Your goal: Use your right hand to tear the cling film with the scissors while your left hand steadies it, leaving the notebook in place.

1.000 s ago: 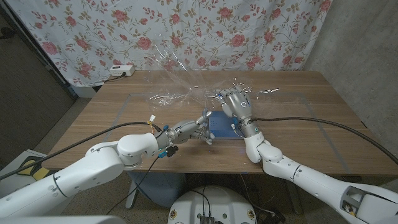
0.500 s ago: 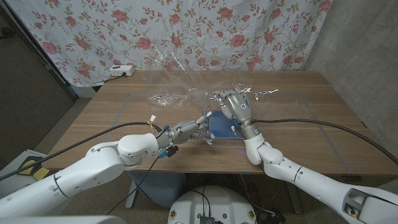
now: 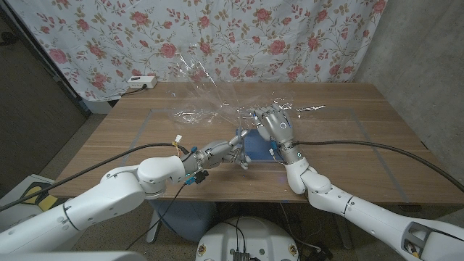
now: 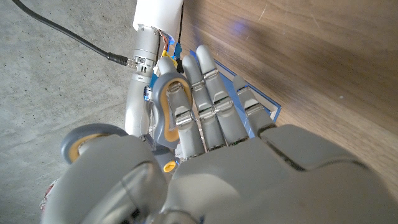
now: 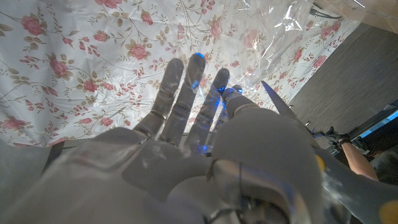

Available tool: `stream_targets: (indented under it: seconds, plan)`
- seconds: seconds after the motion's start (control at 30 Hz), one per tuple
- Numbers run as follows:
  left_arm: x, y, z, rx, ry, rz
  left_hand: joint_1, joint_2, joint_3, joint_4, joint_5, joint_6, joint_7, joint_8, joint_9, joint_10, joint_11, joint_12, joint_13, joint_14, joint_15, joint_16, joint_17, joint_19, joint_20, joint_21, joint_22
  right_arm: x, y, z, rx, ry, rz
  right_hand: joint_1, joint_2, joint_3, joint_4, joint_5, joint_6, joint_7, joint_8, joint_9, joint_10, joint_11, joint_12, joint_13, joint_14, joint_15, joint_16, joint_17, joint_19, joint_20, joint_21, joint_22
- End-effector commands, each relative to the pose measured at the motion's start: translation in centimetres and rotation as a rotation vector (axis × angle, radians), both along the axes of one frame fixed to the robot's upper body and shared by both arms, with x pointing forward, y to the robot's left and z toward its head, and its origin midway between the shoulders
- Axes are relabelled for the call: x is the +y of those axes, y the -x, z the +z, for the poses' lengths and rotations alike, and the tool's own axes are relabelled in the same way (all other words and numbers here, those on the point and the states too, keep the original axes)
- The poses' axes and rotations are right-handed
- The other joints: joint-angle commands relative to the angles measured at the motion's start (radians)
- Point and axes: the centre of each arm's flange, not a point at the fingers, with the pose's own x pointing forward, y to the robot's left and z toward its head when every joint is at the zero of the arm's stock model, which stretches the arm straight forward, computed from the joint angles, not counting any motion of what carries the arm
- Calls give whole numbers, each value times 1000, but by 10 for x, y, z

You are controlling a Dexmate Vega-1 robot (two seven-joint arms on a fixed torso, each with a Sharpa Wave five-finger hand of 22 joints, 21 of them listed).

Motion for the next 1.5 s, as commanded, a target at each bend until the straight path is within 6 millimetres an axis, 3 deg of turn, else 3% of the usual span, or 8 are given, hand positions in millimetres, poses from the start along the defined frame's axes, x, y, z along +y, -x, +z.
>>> stream_targets:
  seconds: [0.03, 1.37, 1.47, 1.5]
  plan:
    - [-1, -1, -2, 6, 6, -8, 4, 8, -11, 1, 0, -15, 25, -6, 4, 31, -22, 1, 5, 0, -2, 6, 5, -2, -3, 1, 4, -3, 3, -1, -3, -10, -7, -5, 0, 9, 1, 2, 9, -2, -2, 4, 9, 4, -6, 2, -5, -137, 7, -1, -2, -76, 5, 1]
    - [-3, -1, -2, 1, 11, -9, 53, 64, 16, -13, -19, -15, 25, -14, 8, 32, -20, -5, 4, -2, -2, 9, 10, -1, -2, -2, 6, -7, 11, -4, -10, -10, -6, -5, 0, 14, 1, 2, 11, -2, -5, 7, 15, 6, -20, 11, -11, -137, 30, -16, 3, -80, 5, -12]
    - [-4, -1, -1, 1, 11, -8, 64, 74, 22, -17, -23, -15, 25, -15, 8, 31, -21, -4, 8, -4, -2, 9, 10, 0, -3, -2, 6, -8, 11, -4, -6, -3, -7, -5, 0, 14, 1, 2, 12, -1, -4, 7, 17, 5, -20, 11, -11, -137, 32, -16, 3, -79, 5, -13]
    - [-4, -1, -1, 1, 14, -8, 85, 95, 37, -24, -26, -15, 25, -16, 9, 34, -19, -9, -1, -5, -1, 10, 13, -1, -3, -3, 6, -8, 11, -4, -6, -4, -6, -5, 0, 14, 1, 2, 12, -1, -4, 7, 16, 5, -20, 11, -11, -137, 32, -17, 3, -79, 5, -13]
